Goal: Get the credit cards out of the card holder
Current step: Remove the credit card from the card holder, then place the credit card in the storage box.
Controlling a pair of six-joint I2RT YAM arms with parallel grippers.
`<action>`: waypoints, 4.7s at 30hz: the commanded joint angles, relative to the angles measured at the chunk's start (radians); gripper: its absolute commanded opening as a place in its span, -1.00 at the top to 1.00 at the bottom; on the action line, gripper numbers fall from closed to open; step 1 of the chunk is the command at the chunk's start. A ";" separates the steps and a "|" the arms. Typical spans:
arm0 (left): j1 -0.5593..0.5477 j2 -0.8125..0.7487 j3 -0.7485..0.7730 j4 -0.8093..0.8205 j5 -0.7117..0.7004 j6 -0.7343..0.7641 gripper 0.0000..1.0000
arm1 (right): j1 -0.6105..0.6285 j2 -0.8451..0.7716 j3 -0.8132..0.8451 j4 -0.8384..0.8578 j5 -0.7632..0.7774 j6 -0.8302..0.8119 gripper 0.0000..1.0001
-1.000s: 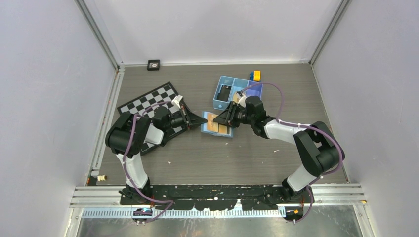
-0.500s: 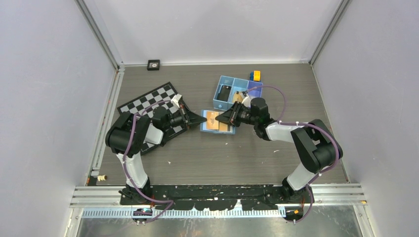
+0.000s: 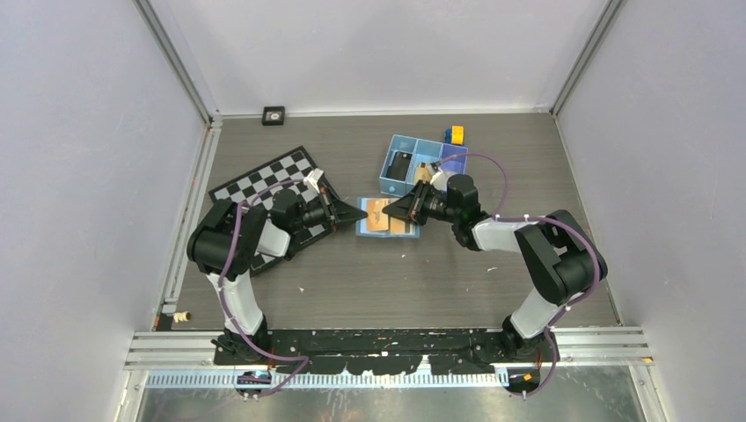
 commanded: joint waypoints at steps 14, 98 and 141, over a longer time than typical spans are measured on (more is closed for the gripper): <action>0.007 -0.094 -0.006 -0.061 -0.016 0.082 0.62 | 0.003 -0.123 0.019 -0.147 0.069 -0.124 0.99; -0.045 -0.360 0.080 -0.908 -0.347 0.565 0.99 | -0.283 0.156 0.557 -0.675 0.375 -0.324 0.99; -0.049 -0.455 -0.046 -0.559 -0.264 0.518 1.00 | 0.249 -0.360 0.198 -0.751 0.999 -0.632 -0.72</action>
